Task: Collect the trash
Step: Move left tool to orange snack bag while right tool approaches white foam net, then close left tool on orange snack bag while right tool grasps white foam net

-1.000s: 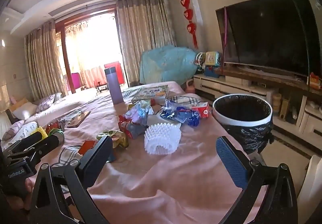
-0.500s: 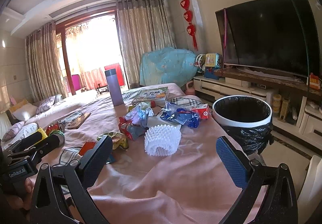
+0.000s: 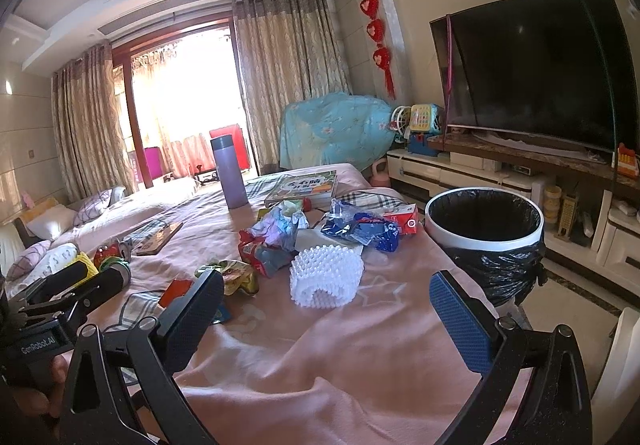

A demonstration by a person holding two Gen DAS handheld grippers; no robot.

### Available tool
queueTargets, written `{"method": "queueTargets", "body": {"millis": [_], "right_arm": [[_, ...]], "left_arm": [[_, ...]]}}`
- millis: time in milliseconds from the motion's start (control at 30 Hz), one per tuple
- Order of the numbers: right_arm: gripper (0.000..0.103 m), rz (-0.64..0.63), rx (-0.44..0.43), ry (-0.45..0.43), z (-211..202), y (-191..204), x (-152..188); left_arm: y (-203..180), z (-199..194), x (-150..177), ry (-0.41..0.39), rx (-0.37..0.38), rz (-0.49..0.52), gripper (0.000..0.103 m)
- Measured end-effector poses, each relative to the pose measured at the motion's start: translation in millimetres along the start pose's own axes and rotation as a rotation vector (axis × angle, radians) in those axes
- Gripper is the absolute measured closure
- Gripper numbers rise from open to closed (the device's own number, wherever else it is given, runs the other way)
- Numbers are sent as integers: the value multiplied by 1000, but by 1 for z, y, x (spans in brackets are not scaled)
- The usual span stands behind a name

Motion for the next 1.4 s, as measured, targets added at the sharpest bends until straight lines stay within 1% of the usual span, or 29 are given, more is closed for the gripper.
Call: {"method": "queueTargets", "body": {"millis": [600, 900, 1067, 1167, 1267, 1400], "right_arm": [[0, 7, -16, 27, 7, -2, 4], [0, 37, -45, 77, 20, -8, 7], [0, 69, -74, 130, 35, -13, 11], [1, 87, -80, 169, 48, -16, 16], [5, 99, -84, 211, 63, -19, 21], [14, 126, -81, 279, 87, -26, 27]], "left_arm": [[-3, 2, 6, 10, 0, 1, 1], [5, 18, 10, 64, 12, -36, 1], [9, 34, 11, 106, 20, -52, 1], [12, 50, 13, 155, 22, -68, 1], [15, 72, 15, 222, 20, -81, 2], [18, 99, 16, 292, 11, -93, 8]]}}
Point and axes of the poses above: each gripper's, at about its wrist camera, not at the fingertips, and z roughly the way its jaws point, y to its left, x to its underside, the point moved 5 cm from there along z, roughly the way its jaws point, and after that the axes turned 2 degrees about -y, right-handed, at the moved point
